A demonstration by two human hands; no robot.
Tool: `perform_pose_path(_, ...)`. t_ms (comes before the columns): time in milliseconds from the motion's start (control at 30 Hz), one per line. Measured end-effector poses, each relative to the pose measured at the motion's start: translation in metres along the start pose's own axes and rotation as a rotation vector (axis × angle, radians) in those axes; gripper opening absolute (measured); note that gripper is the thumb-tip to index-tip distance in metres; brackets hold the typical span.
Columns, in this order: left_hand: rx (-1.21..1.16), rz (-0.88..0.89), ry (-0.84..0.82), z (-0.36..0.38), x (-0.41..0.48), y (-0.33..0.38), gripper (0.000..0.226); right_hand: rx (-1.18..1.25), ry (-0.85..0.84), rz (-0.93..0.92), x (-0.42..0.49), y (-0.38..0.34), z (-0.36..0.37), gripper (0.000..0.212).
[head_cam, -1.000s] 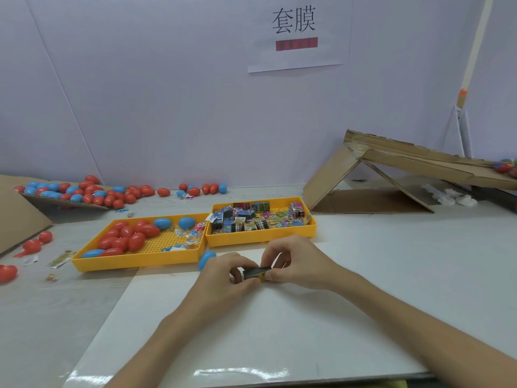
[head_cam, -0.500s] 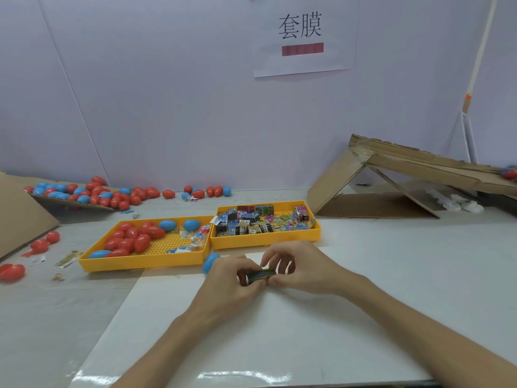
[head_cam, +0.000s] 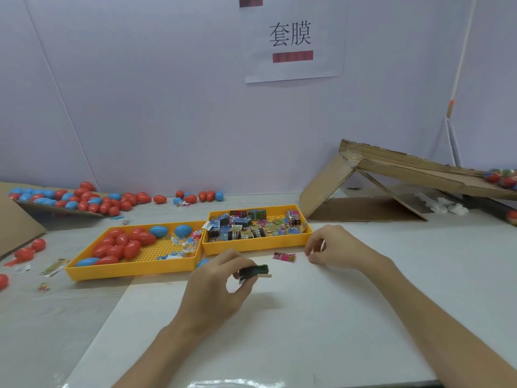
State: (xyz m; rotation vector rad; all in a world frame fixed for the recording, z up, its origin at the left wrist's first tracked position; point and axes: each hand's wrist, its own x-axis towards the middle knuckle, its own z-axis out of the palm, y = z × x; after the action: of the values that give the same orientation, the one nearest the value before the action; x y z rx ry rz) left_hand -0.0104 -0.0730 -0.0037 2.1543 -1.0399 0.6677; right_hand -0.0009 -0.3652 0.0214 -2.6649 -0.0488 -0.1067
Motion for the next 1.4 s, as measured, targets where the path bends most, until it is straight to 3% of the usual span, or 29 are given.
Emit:
perform_pose_path(333,-0.074,0.128,0.09,0.001,-0.001,0.001,0.025,-0.049,-0.036,0.038,0.001,0.001,0.002,0.02)
perform_pose_path(533,-0.051,0.119,0.102,0.003,-0.003,-0.001,0.03,-0.04,-0.06,0.024,0.0,0.004,-0.003,0.005)
perform_pose_path(767,-0.052,0.139,0.126,0.002,-0.001,0.002,0.026,-0.091,-0.079,-0.022,-0.001,0.001,0.001,0.022)
perform_pose_path(967,-0.048,0.165,0.144,-0.001,-0.001,0.005,0.031,0.289,0.1,-0.209,-0.013,-0.025,-0.006,0.024)
perform_pose_path(1233,-0.066,0.111,0.19,0.0,-0.002,0.004,0.028,0.671,0.038,-0.318,-0.017,-0.044,0.0,0.036)
perform_pose_path(1300,-0.075,0.093,0.216,0.0,-0.001,0.004,0.027,0.671,0.022,-0.326,-0.018,-0.046,0.005,0.038)
perform_pose_path(1400,-0.116,0.076,0.211,0.001,0.0,0.003,0.027,0.466,-0.003,-0.344,-0.017,-0.048,0.014,0.032)
